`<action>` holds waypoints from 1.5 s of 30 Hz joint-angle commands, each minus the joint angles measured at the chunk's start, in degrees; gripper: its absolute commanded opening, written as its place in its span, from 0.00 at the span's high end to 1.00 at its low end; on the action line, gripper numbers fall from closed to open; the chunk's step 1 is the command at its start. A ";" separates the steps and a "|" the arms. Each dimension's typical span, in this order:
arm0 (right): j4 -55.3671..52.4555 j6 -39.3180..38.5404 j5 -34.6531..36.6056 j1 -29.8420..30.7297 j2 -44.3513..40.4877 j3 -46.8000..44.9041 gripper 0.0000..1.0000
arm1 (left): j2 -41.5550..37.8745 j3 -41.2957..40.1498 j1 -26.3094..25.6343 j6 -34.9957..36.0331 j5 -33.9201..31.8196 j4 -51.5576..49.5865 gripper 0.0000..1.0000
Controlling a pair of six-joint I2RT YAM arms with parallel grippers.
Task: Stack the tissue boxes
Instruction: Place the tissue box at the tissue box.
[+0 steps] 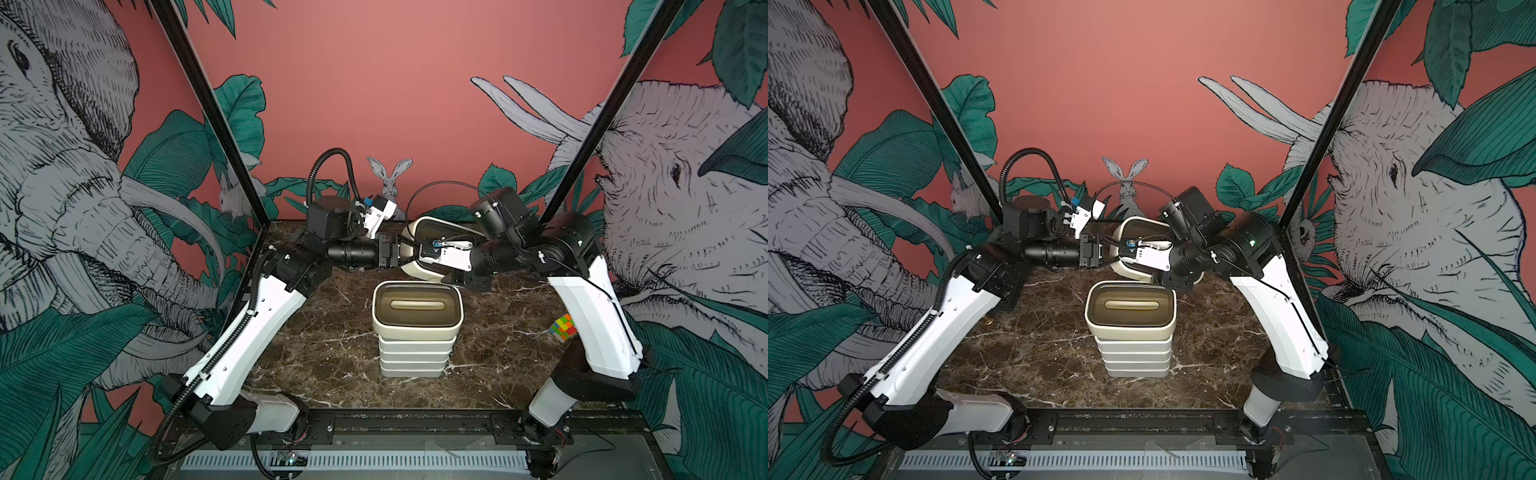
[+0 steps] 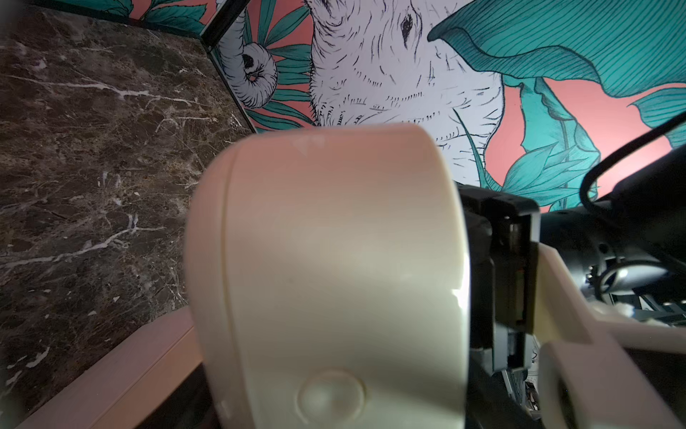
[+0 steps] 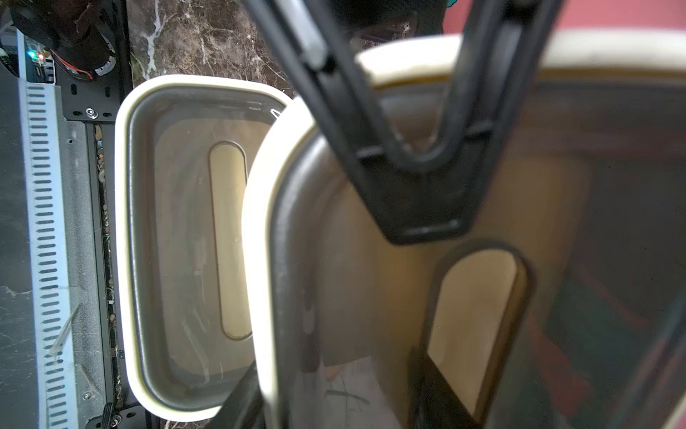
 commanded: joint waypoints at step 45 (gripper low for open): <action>34.52 68.93 -20.82 -24.25 -36.93 -41.10 0.02 | -30.27 -31.48 0.12 -27.64 -13.77 27.21 0.69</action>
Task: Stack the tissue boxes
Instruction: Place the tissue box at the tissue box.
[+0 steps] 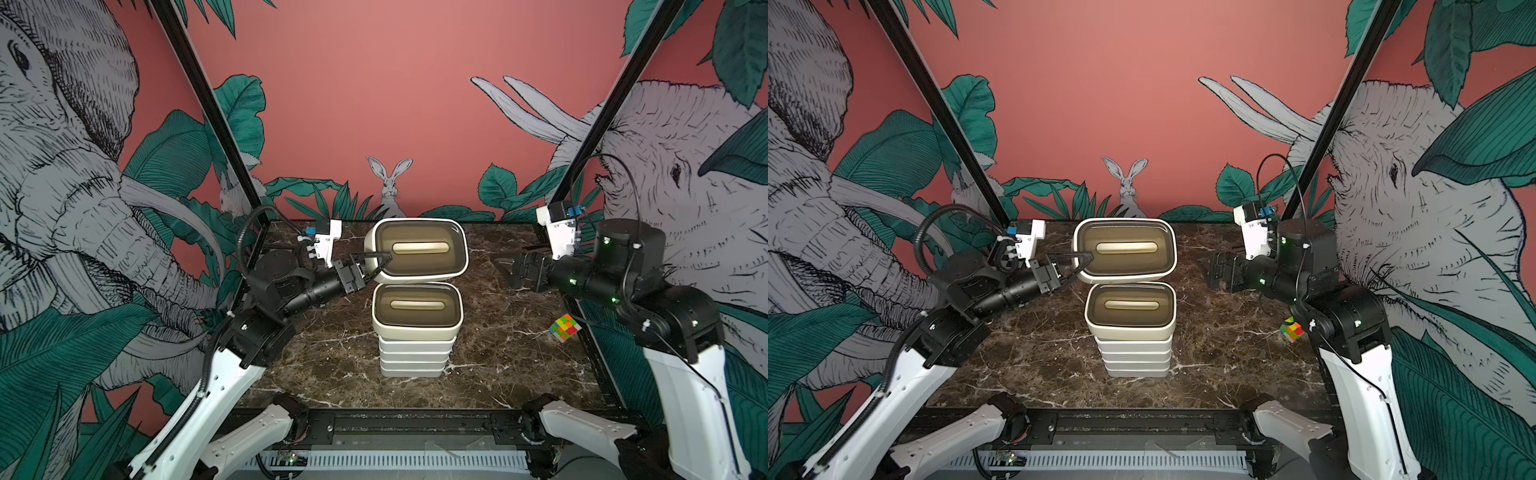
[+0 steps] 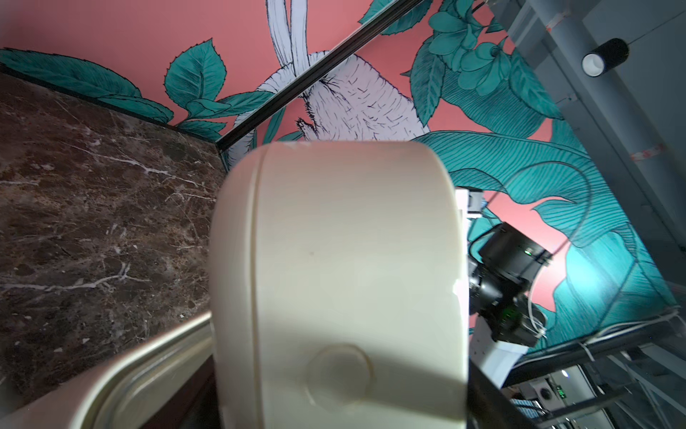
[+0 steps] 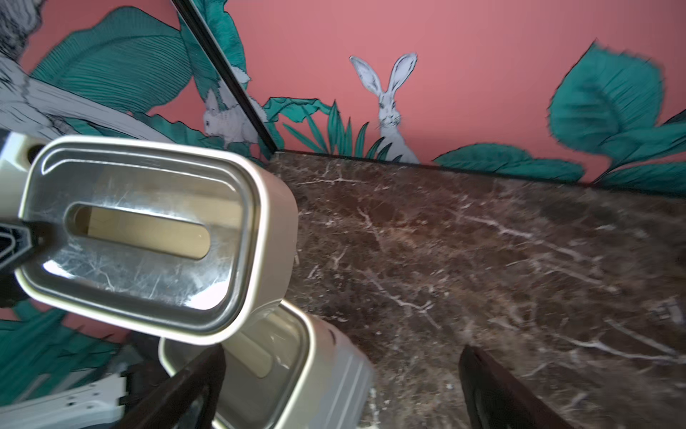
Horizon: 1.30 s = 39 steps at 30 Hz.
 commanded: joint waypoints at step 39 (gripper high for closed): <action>20.92 22.28 -27.94 -0.57 -11.85 -23.96 0.06 | -5.64 -8.41 3.24 -19.60 13.72 7.07 0.72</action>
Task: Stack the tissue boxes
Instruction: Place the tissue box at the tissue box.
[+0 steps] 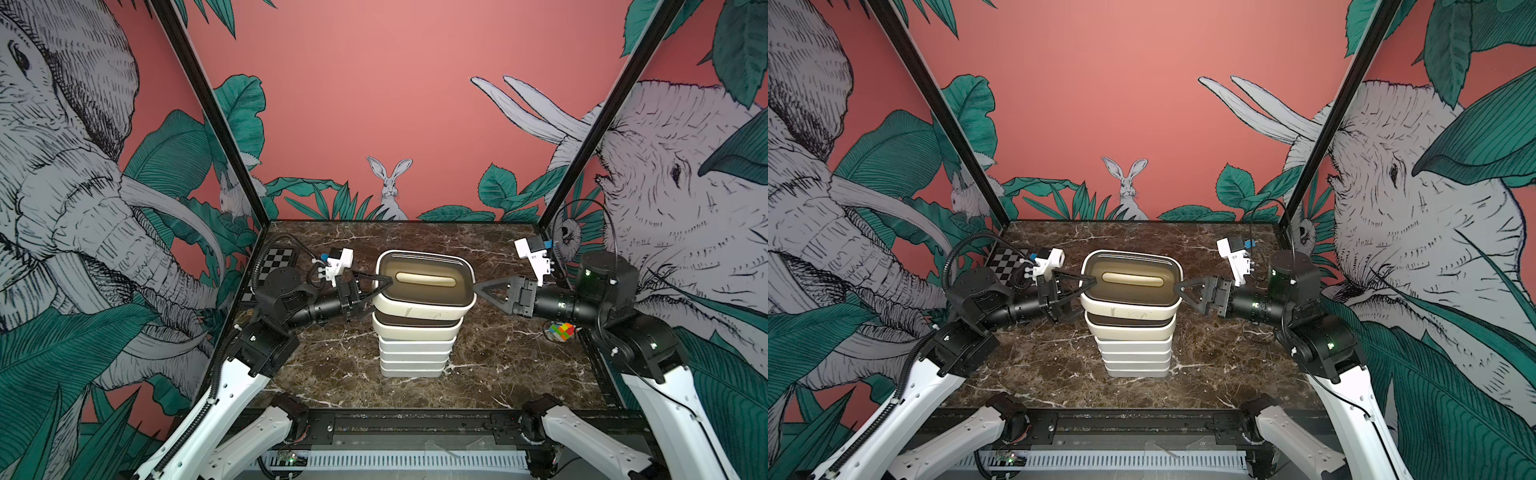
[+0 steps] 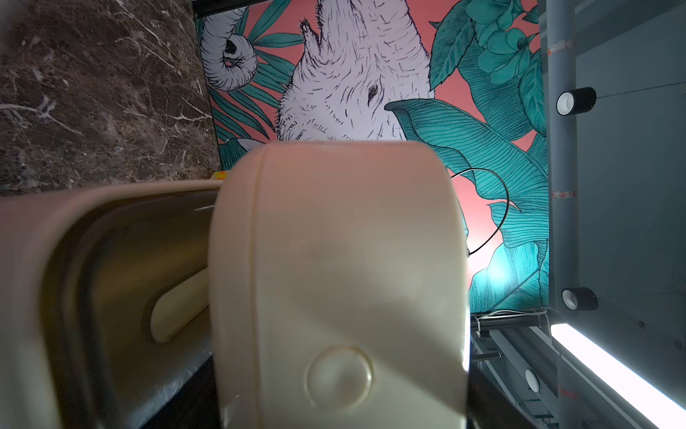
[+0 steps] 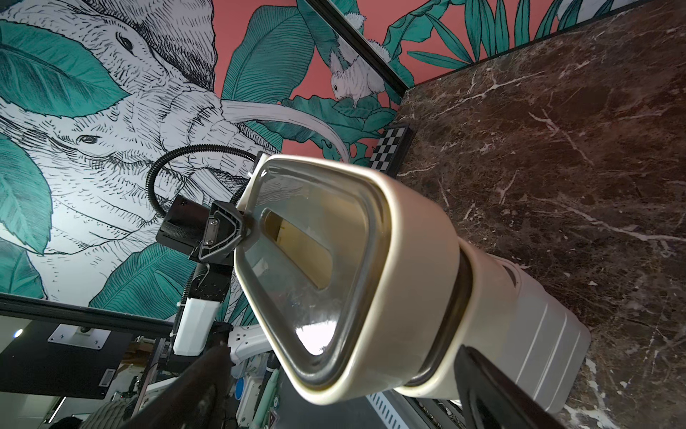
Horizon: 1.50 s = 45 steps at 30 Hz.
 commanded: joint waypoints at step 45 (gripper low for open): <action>8.43 1.05 -6.73 0.94 2.42 -5.12 0.04 | -1.07 0.67 0.70 2.32 0.48 -1.42 0.69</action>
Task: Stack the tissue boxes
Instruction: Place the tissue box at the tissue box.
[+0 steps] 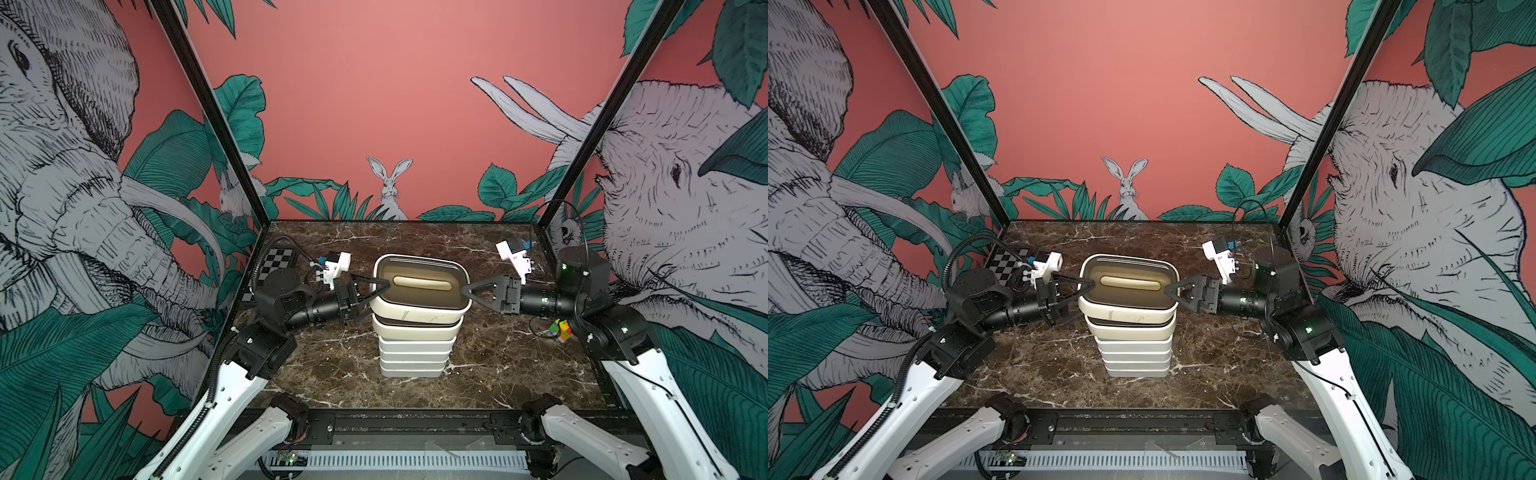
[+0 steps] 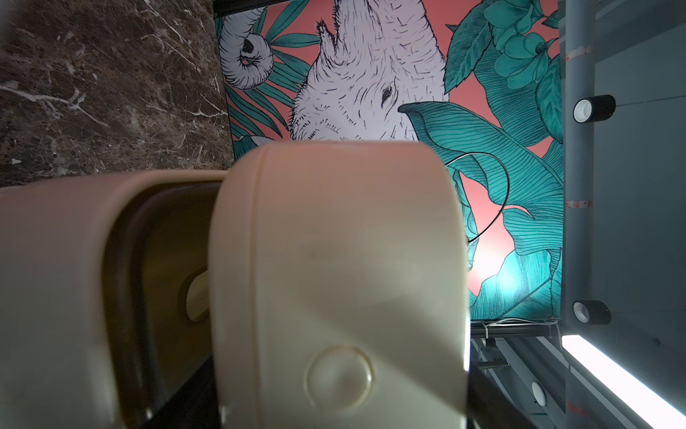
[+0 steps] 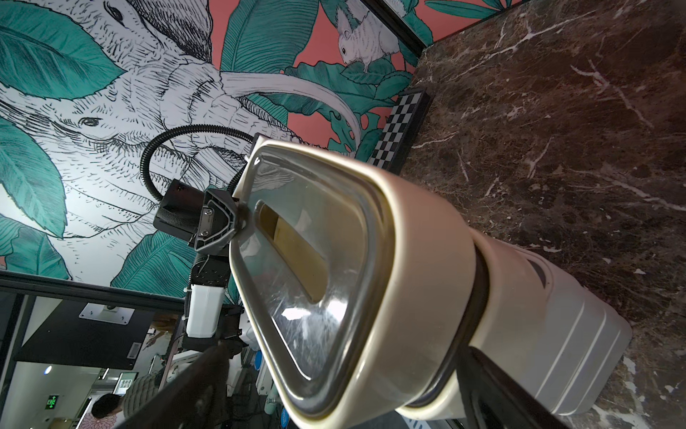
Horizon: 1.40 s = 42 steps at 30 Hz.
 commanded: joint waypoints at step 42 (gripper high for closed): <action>6.51 1.25 -1.90 1.05 -0.02 0.06 0.04 | -1.43 -3.56 0.33 -5.20 0.11 10.22 0.66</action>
